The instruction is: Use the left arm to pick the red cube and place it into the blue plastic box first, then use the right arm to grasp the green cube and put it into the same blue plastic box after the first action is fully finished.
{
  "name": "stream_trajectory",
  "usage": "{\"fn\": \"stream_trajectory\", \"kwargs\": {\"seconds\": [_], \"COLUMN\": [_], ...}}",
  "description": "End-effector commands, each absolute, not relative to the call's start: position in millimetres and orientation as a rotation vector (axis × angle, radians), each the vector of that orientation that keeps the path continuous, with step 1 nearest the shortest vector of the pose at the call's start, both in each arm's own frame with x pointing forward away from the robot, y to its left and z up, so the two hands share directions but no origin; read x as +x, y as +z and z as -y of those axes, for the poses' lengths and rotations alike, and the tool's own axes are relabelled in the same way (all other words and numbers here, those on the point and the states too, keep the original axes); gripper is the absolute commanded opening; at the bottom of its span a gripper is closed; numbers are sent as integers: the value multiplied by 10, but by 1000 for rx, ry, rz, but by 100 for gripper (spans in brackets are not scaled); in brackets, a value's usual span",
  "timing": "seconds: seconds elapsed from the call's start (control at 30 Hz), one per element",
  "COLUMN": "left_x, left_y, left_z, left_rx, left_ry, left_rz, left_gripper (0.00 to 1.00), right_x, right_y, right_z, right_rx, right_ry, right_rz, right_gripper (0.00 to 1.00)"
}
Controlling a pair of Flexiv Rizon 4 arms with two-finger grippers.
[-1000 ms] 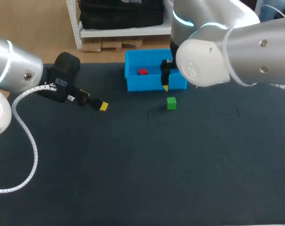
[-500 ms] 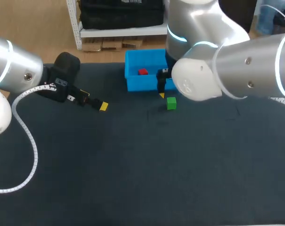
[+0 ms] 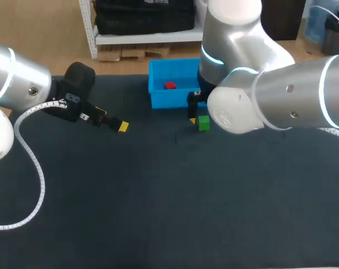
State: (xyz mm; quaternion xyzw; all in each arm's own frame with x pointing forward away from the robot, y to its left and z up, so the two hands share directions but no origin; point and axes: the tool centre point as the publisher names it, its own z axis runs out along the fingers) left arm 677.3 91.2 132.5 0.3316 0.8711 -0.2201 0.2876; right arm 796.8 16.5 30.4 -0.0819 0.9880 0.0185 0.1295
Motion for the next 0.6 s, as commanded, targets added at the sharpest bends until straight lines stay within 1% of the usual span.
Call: {"fn": "stream_trajectory", "kwargs": {"seconds": [0.03, 0.6], "left_x": [6764, 6764], "left_y": [1318, 1318], "left_z": [-930, -930], "left_rx": [887, 887], "left_ry": [-594, -594], "left_rz": [-2319, -2319], "left_gripper": [100, 100], "right_x": [8018, 8048], "right_y": [209, 48], "right_z": [-206, -252], "right_rx": [-245, -286], "right_ry": [48, 55], "right_rz": [-2871, -2894], "right_gripper": [100, 100]}}
